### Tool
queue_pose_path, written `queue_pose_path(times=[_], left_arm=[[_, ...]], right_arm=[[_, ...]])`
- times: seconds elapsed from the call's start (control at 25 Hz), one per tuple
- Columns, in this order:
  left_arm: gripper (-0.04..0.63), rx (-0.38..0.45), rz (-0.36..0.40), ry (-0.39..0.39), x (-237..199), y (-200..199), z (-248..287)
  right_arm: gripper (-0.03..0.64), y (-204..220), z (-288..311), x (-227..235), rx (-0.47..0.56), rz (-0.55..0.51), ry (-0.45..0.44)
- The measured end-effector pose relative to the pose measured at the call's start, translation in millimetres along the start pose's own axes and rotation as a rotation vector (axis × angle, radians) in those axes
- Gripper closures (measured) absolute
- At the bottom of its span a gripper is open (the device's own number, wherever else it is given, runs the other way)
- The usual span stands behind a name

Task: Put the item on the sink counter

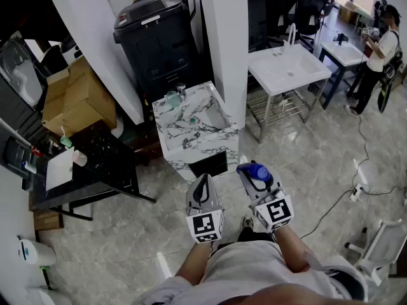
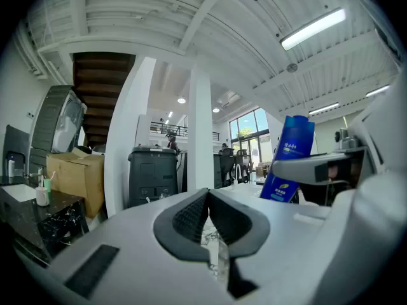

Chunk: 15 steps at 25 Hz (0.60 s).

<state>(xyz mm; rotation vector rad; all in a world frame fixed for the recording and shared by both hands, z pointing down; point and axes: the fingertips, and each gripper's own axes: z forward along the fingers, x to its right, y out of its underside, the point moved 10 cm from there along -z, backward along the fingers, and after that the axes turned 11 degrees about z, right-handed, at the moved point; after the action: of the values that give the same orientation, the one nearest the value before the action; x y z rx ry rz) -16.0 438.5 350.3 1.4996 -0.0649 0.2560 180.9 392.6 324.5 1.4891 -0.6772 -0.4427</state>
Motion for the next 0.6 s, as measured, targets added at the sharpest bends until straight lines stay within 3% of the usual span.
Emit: queue_pose_path(times=[0.6], left_arm=[[0.584, -0.001, 0.063, 0.050, 37, -17, 52]], right_arm=[[0.459, -1, 11, 50, 0.004, 0.019, -0.045]])
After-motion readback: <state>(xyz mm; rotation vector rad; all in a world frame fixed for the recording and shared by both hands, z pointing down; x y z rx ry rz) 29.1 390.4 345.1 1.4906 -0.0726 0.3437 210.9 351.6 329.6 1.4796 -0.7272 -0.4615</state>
